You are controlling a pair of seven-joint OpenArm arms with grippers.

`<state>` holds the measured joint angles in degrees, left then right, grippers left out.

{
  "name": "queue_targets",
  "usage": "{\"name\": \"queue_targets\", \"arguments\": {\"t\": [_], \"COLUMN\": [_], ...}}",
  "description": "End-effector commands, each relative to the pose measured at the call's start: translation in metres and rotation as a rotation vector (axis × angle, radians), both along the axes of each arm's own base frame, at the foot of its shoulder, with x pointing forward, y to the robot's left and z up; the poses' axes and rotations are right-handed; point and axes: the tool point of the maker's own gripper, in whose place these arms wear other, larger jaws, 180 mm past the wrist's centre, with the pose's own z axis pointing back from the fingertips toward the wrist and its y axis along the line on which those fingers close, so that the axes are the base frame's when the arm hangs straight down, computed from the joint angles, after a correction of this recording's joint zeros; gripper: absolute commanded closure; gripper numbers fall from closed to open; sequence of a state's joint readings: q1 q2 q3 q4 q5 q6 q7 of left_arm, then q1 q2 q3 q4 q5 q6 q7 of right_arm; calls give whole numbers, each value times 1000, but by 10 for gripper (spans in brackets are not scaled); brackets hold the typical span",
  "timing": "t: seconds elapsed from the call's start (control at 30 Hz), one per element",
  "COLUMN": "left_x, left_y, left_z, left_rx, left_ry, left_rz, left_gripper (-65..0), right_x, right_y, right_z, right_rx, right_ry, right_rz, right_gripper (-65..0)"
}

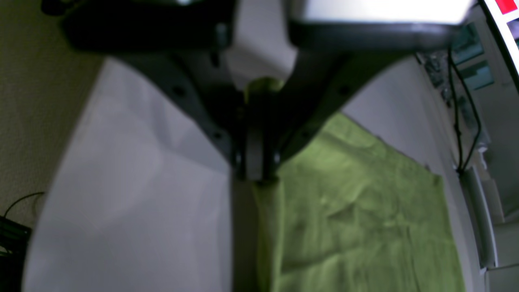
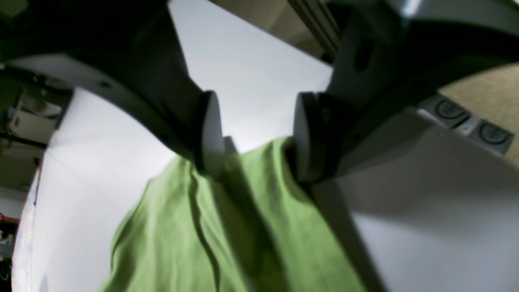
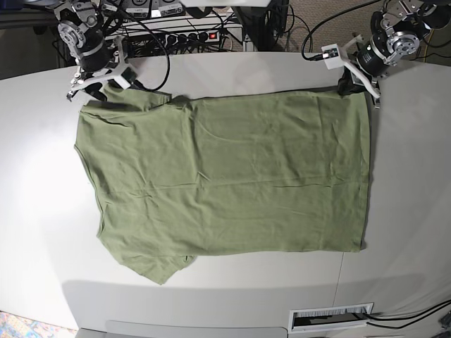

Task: Fold the T-shirt properly
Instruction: 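Lower the right gripper and grasp the other shoulder edge, then pull both shoulder edges back with both grippers to straighten the shirt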

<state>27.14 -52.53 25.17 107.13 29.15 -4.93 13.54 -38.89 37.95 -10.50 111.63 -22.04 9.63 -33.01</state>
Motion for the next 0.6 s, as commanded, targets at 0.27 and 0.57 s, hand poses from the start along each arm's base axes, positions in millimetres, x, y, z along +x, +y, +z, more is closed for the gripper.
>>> {"name": "queue_targets", "arguments": {"t": [0.27, 0.57], "left_x": [-4, -27], "left_y": [5, 8], "left_z": [-1, 1], "left_rx": [21, 68], "left_ry": [18, 21], "left_rz": [1, -7], "left_gripper": [0, 0], "right_x": [-14, -31], "right_y": [-13, 7], "right_z": [-2, 17], "right_rx": [-66, -49], "right_ry": [71, 84], "right_rz": [-42, -27], "right_gripper": [0, 0]}}
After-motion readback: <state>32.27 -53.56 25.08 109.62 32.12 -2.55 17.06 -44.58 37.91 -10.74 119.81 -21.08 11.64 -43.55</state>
